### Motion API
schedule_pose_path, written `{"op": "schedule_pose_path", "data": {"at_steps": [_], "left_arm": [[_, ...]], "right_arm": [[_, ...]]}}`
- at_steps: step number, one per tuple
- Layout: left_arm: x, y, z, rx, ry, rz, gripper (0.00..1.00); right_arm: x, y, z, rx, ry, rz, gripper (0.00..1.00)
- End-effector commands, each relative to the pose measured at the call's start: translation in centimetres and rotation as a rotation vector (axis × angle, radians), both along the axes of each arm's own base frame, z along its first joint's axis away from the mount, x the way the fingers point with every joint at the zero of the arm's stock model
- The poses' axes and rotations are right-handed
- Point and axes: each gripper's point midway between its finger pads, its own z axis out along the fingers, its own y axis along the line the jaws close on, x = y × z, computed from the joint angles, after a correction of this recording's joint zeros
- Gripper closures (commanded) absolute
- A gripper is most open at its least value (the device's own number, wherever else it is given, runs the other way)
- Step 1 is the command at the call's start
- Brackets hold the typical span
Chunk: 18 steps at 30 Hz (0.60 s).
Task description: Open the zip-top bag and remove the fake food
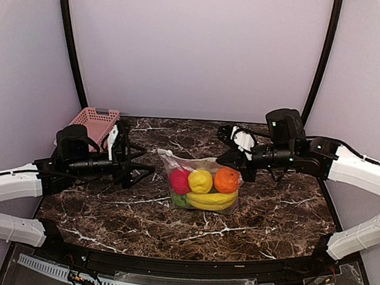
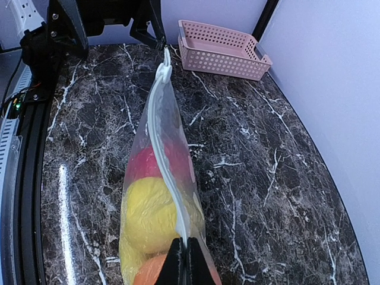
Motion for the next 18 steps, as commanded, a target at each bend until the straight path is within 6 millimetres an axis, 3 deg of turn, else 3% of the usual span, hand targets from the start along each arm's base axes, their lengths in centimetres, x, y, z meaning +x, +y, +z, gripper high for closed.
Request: {"op": "schedule_pose_path", "data": {"at_steps": [1, 11, 18], "left_arm": [[-1.0, -1.8, -1.1, 0.063, -0.044, -0.071, 0.12], [0.5, -2.9, -1.0, 0.131, -0.191, -0.06, 0.11], [-0.8, -4.6, -0.4, 0.095, -0.205, -0.193, 0.09]], "right_arm": [[-1.4, 0.3, 2.1, 0.077, -0.009, 0.054, 1.0], [-2.8, 0.2, 1.4, 0.067, 0.03, 0.111, 1.0], [-3.3, -0.2, 1.9, 0.091, 0.029, 0.116, 1.0]]}}
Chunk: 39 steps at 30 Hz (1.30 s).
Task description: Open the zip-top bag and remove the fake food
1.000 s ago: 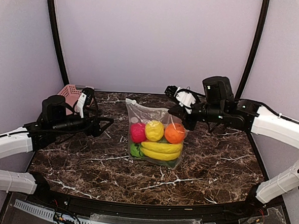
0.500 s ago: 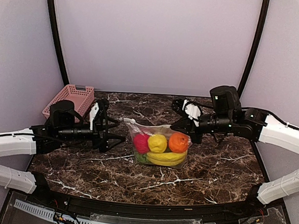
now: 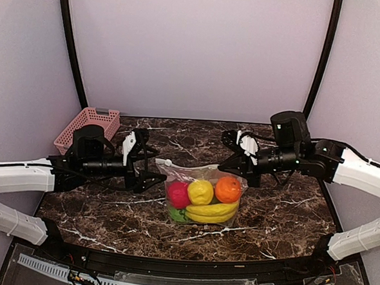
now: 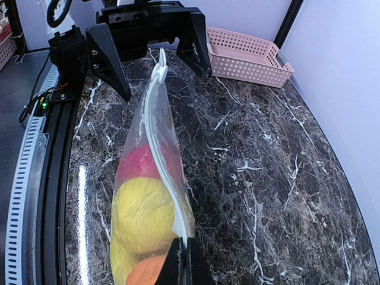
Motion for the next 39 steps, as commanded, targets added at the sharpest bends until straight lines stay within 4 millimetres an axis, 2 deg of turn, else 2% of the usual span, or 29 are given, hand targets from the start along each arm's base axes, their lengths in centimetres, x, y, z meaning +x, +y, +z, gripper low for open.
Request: {"op": "schedule_pose_path", "data": {"at_steps": [1, 2, 4, 5, 6, 7, 9, 14, 16, 17, 19, 23, 26, 32, 35, 39], "left_arm": [[-1.0, -1.5, 1.8, -0.036, -0.046, -0.114, 0.11], [-1.1, -1.7, 1.8, -0.039, -0.041, -0.129, 0.13], [-1.1, -2.0, 1.7, -0.035, -0.035, -0.142, 0.23], [-1.0, -2.1, 1.6, -0.031, -0.033, -0.143, 0.34], [-1.0, -2.1, 1.5, -0.028, -0.037, -0.143, 0.39], [-1.0, -2.0, 1.6, -0.028, -0.041, -0.143, 0.5], [-1.0, -1.8, 1.7, -0.031, -0.059, -0.134, 0.64], [-1.3, -1.2, 2.5, -0.066, -0.082, -0.11, 0.83], [-1.4, -1.0, 2.7, -0.069, -0.082, -0.105, 0.94], [-1.4, -1.0, 2.7, -0.068, -0.08, -0.101, 0.96], [-1.5, -1.1, 2.8, -0.07, -0.077, -0.102, 0.99], [-1.5, -1.4, 2.5, -0.059, -0.057, -0.1, 0.99], [-1.6, -1.7, 2.4, -0.053, -0.044, -0.105, 0.99], [-1.4, -1.9, 2.3, -0.043, -0.003, -0.082, 0.99], [-1.3, -1.7, 2.7, -0.049, 0.003, -0.065, 0.99], [-1.1, -1.5, 3.1, -0.06, 0.004, -0.044, 0.99]], "right_arm": [[-0.8, 0.2, 2.0, 0.074, -0.023, 0.025, 1.0], [-0.9, 0.2, 1.9, 0.072, -0.023, 0.025, 1.0], [-0.8, 0.2, 1.9, 0.071, -0.022, 0.023, 1.0], [-0.8, 0.1, 1.7, 0.068, -0.022, 0.021, 1.0], [-0.7, 0.1, 1.7, 0.066, -0.022, 0.018, 1.0], [-0.6, 0.1, 1.7, 0.064, -0.024, 0.012, 1.0], [-0.5, 0.0, 1.5, 0.06, -0.027, 0.003, 1.0], [-0.1, -0.2, 1.3, 0.06, -0.024, -0.027, 1.0], [-0.1, -0.1, 1.4, 0.068, -0.02, -0.031, 1.0], [0.0, -0.1, 1.6, 0.076, -0.016, -0.036, 0.95], [0.0, 0.3, 2.1, 0.095, -0.006, -0.033, 0.77], [-0.3, 1.6, 3.9, 0.144, 0.028, 0.017, 0.59], [-0.7, 3.0, 5.0, 0.18, 0.057, 0.068, 0.53], [-1.8, 6.4, 6.1, 0.187, 0.066, 0.142, 0.38], [-2.5, 8.1, 6.1, 0.168, 0.061, 0.16, 0.36], [-2.3, 9.7, 5.7, 0.134, 0.047, 0.131, 0.36]]}}
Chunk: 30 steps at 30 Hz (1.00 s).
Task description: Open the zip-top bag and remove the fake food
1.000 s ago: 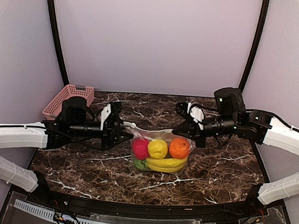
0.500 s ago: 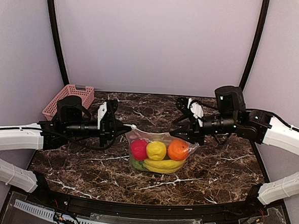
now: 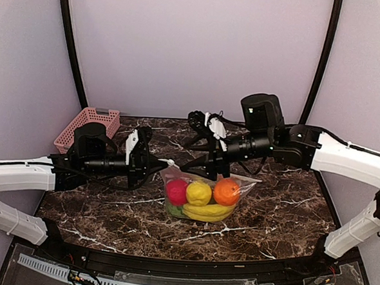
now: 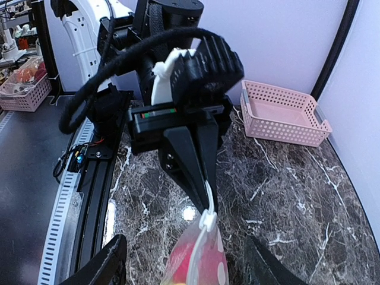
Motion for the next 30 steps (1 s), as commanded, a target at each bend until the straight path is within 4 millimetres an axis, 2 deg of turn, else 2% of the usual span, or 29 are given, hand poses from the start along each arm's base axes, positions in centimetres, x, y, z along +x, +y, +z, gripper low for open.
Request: {"op": "schedule_pose_path", "data": {"at_steps": [1, 7, 11, 17, 25, 30], "left_arm": [[0.1, 0.1, 1.7, -0.028, 0.006, 0.024, 0.99], [0.2, 0.1, 1.9, -0.042, 0.016, 0.026, 0.99], [0.4, 0.1, 2.1, -0.046, 0.019, 0.035, 0.99], [0.6, 0.0, 1.8, -0.045, 0.03, 0.042, 0.99], [1.0, 0.4, 1.8, -0.06, 0.035, 0.082, 0.99], [1.5, 0.9, 1.9, -0.077, 0.04, 0.124, 0.99]], "right_arm": [[0.4, 1.7, 0.4, -0.014, -0.029, -0.046, 0.37], [1.3, 3.2, -0.5, -0.053, -0.028, -0.08, 0.4], [1.9, 3.9, -1.8, -0.095, -0.017, -0.095, 0.45], [2.9, 4.2, -3.0, -0.131, -0.019, -0.132, 0.6], [3.3, 3.6, -3.3, -0.141, -0.029, -0.172, 0.93], [3.2, 2.8, -3.2, -0.144, -0.044, -0.188, 0.98]]}}
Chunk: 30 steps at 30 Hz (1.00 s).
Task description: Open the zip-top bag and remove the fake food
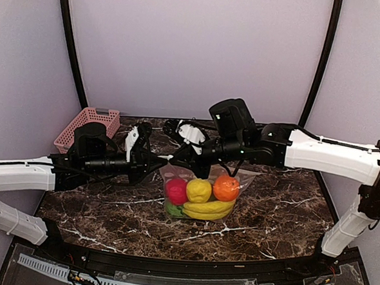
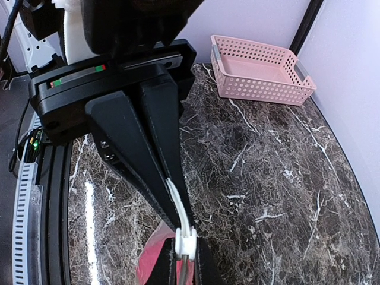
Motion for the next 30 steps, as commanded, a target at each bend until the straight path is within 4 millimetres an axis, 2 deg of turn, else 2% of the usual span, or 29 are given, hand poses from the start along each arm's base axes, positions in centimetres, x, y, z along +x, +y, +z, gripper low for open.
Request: {"op": "schedule_pose_path", "data": {"at_steps": [1, 20, 30], "left_arm": [[0.4, 0.6, 1.8, -0.055, -0.027, 0.052, 0.99], [3.4, 3.5, 1.1, -0.06, 0.012, 0.257, 0.99], [6.5, 6.7, 0.7, -0.096, 0.073, 0.404, 0.99]], "right_arm": [[-0.1, -1.1, 1.3, 0.016, -0.038, -0.029, 0.99], [0.6, -8.1, -0.8, -0.025, 0.0, -0.163, 1.0], [0.5, -11.9, -2.0, -0.059, 0.029, -0.251, 1.0]]}}
